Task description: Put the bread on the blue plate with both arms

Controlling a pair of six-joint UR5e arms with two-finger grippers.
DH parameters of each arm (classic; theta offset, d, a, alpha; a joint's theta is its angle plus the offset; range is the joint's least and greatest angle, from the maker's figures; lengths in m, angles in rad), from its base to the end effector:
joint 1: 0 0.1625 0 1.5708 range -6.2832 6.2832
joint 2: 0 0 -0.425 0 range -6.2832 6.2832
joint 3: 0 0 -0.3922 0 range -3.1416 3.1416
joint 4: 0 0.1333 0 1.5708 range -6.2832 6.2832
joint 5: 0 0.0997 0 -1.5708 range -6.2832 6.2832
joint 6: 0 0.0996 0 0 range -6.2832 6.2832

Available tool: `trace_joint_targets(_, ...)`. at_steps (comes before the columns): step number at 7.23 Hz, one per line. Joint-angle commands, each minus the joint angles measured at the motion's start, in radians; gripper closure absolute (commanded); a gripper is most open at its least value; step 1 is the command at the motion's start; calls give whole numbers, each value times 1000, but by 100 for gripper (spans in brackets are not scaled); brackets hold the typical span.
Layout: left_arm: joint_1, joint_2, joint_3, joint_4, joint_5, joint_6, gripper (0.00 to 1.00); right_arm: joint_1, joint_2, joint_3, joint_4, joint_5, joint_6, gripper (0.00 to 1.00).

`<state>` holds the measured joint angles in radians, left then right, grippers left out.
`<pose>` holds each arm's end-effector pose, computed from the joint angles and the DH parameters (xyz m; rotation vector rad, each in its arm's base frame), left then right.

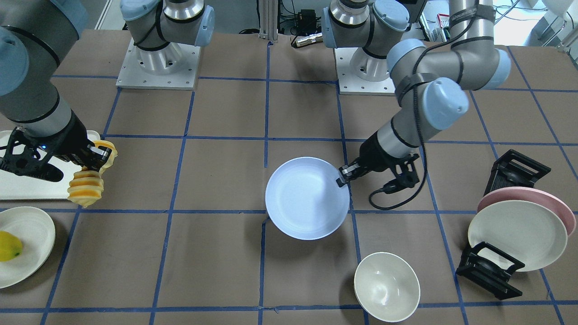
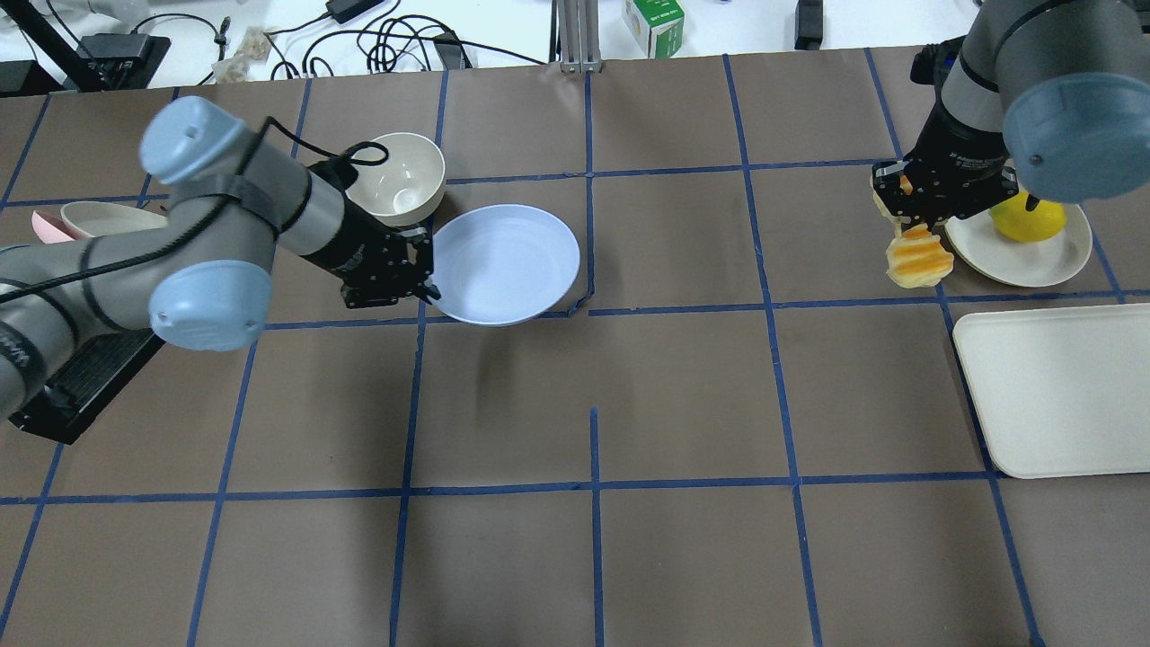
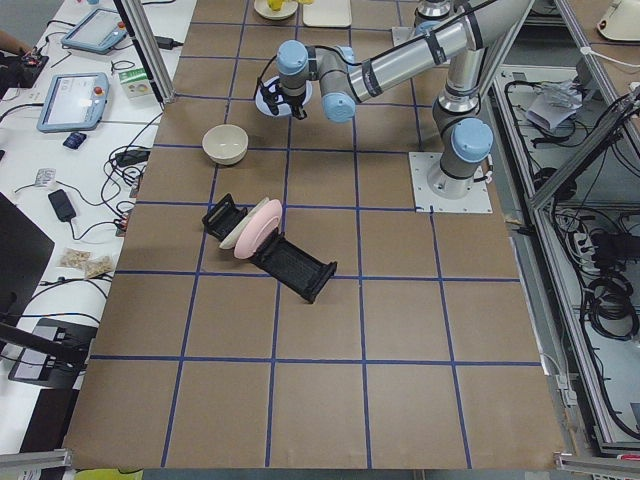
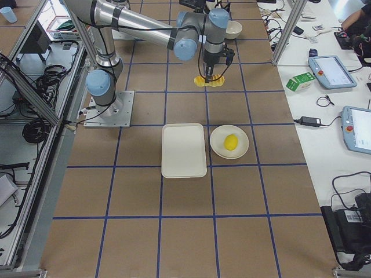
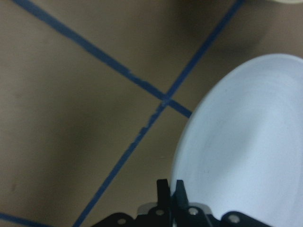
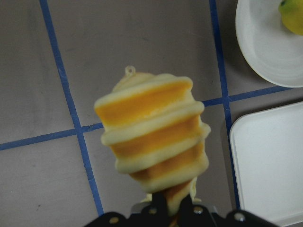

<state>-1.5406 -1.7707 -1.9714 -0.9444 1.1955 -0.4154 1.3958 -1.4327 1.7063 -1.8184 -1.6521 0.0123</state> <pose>-0.1543 -0.5149 0.2674 0.6049 -2.7007 -0.0654 0.0305 -0.5469 0.3757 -0.2848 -3.0490 -0.0498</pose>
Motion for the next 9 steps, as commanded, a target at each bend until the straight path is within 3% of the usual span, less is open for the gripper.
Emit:
trace_joint_targets(1,-124,-61,-84,215,32,-17,100,0,1,3,-1,2,0,100)
trace_joint_targets(4,-182,-120,-116,308,96,-63,100,5,1,7,1,14,0,100)
trace_joint_targets(5,-185,-131,-116,346,89,-121,80,6,0,7,1,31,0,100)
trace_joint_targets(6,-184,-128,-113,413,95,-120,1,8,1,7,1,34,0,100)
trace_joint_targets(7,-170,-95,-83,426,95,-111,0,38,9,0,-10,87,0,100)
trace_joint_targets(8,-150,-60,-35,347,95,-100,0,105,20,-2,-28,101,21,100)
trace_joint_targets(9,-95,-15,42,153,96,50,0,174,41,-2,-51,101,117,100)
